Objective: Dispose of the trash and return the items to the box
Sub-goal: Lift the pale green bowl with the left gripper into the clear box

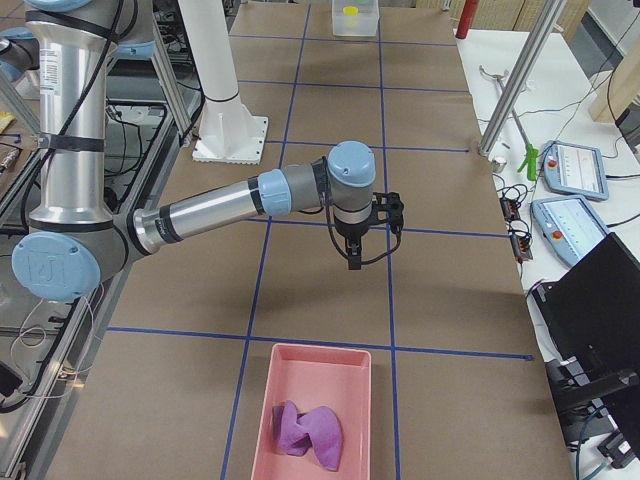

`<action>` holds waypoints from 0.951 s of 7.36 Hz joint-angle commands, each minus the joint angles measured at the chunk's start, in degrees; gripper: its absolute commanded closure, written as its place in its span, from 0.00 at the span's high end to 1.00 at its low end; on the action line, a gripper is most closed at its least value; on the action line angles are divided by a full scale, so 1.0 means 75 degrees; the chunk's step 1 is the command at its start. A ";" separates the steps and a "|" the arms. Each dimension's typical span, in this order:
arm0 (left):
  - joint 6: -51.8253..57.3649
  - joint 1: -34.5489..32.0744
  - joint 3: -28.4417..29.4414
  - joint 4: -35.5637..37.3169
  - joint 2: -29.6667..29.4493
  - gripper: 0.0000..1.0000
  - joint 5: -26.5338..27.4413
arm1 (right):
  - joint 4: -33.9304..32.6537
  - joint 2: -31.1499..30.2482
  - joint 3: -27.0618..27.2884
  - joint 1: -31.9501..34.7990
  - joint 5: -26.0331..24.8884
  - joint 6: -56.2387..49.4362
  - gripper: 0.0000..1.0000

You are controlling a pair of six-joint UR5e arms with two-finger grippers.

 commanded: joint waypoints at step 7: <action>0.0291 -0.0614 0.3752 -0.0765 -0.1565 0.00 0.0121 | 0.0002 0.0090 0.0377 -0.0539 -0.0029 0.0699 1.00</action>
